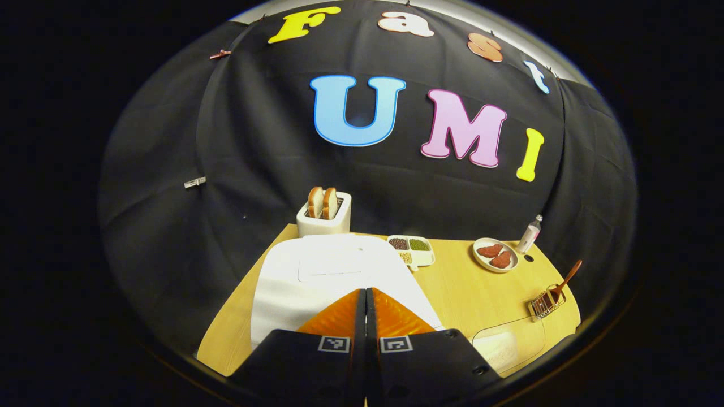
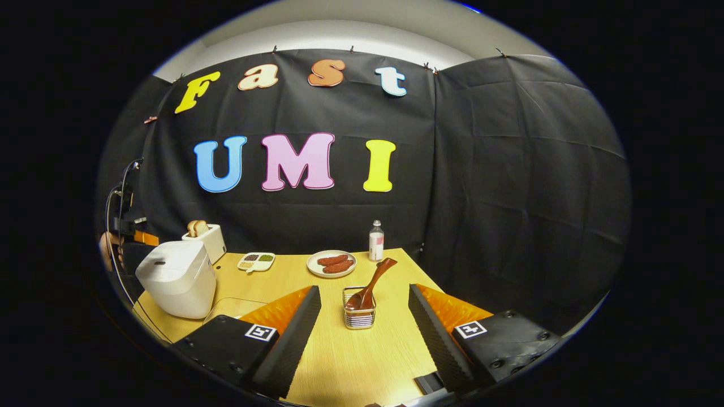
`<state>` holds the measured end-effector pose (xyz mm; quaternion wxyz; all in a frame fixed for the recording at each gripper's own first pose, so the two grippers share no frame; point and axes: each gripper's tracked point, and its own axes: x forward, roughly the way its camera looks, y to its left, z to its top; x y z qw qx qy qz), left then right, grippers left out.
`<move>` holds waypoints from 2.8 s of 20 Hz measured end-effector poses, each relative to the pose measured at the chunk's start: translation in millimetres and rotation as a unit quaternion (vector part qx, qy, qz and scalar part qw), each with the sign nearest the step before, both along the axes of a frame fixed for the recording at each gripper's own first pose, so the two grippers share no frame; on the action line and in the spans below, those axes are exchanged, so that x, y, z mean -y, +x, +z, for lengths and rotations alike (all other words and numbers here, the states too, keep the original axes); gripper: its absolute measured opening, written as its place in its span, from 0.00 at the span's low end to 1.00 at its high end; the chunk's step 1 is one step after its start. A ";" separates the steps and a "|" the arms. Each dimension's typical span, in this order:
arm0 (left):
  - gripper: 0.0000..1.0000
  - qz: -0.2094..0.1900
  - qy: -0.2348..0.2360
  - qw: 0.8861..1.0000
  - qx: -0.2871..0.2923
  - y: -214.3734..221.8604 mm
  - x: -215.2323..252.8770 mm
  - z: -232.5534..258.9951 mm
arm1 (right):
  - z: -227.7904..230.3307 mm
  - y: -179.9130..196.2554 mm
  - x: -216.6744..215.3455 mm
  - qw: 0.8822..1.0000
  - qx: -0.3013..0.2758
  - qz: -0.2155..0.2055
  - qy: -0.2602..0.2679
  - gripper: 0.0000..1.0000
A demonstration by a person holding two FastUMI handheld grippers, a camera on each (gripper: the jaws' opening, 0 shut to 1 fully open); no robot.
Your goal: Close the left gripper, press the button to open the rice cooker; take a wooden spoon from the chopstick holder with the right hand, scoop a spoonful of rice and pour it into the rice cooker, then put the wooden spoon back into the chopstick holder.
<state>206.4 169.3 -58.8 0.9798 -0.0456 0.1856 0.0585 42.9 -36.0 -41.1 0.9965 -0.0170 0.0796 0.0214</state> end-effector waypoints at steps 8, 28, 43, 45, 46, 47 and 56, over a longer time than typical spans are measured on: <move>0.05 -0.011 -0.052 0.997 -0.047 -2.2 -5.8 -41.7 | -14.0 -21.1 -5.3 1.000 -0.018 -0.019 -0.008 0.99; 0.05 -0.060 0.041 0.988 0.133 -27.7 11.6 105.8 | -9.0 -73.8 -40.0 0.999 0.001 -0.043 0.003 0.99; 0.08 -0.037 0.019 0.988 0.147 -130.1 93.1 78.0 | -1.8 4.0 -6.8 0.999 0.000 -0.044 -0.006 0.98; 0.10 -0.040 0.007 0.990 0.134 -129.1 105.7 66.9 | -3.4 20.8 -4.6 0.999 -0.005 -0.038 -0.004 0.98; 0.17 -0.044 -0.003 0.990 0.134 -128.5 114.7 66.4 | -5.3 29.4 -3.5 0.999 -0.010 -0.036 -0.002 0.98; 0.22 -0.052 -0.012 0.989 0.139 -127.4 122.9 68.3 | -7.7 37.5 -1.9 0.999 -0.015 -0.034 0.002 0.98; 0.95 -0.040 -0.005 0.990 0.136 -124.3 158.1 61.7 | -44.0 119.6 10.1 0.996 -0.082 0.005 0.029 0.99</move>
